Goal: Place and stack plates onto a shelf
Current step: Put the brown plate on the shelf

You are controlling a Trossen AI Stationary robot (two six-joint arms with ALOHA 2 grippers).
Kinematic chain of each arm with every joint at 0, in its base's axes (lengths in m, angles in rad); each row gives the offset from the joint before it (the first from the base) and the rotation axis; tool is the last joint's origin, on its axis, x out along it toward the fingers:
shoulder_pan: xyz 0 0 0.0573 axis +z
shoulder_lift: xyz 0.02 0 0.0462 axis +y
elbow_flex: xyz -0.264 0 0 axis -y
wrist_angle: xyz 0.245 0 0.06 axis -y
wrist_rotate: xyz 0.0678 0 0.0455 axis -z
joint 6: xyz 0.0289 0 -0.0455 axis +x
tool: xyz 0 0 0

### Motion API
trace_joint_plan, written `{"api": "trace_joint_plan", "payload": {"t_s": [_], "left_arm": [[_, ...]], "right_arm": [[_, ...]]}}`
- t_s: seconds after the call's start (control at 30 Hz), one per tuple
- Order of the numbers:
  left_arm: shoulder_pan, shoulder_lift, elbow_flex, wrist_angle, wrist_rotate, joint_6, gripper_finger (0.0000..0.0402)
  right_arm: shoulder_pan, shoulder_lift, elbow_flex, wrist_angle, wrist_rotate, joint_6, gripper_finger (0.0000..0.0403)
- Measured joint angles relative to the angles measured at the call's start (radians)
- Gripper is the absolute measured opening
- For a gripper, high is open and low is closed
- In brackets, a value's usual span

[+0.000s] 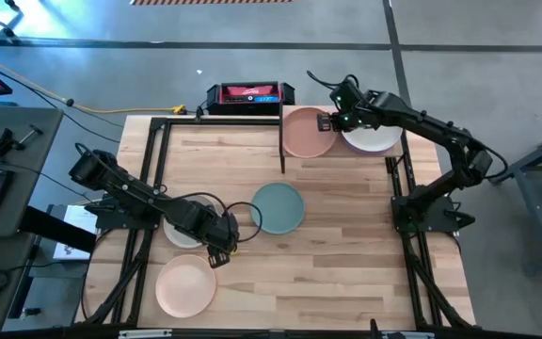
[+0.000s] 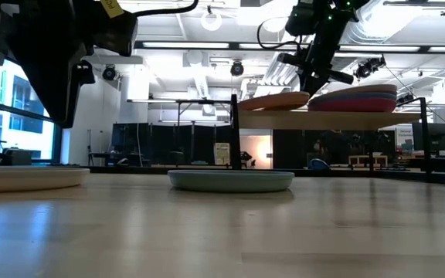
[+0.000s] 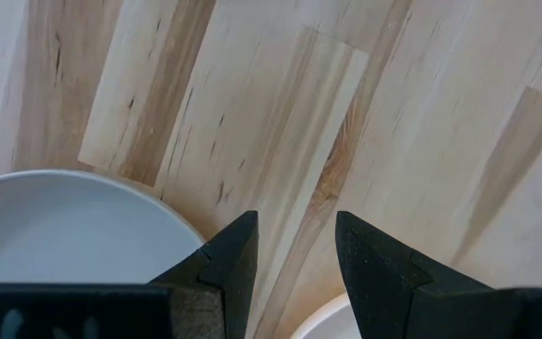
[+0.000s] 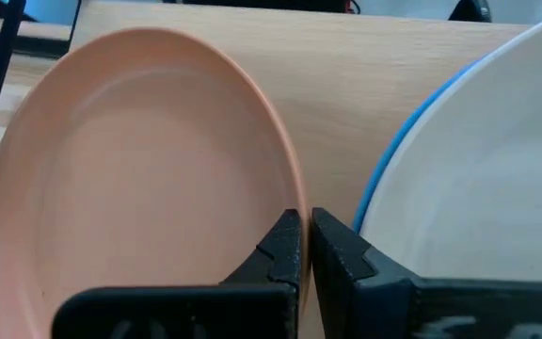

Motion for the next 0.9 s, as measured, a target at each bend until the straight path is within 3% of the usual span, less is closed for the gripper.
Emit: {"api": "trace_joint_plan", "payload": {"t_s": [0.63,0.9], "left_arm": [[0.0,0.0,0.0,-0.001,-0.022,-0.008,0.0133],[0.028,0.0,0.0,0.0,-0.065,-0.116,0.0133]], "right_arm": [[-0.012,0.0,0.0,0.004,-0.011,-0.127,0.0001],[-0.014,0.0,0.0,0.007,-0.053,-0.127,0.0]]}}
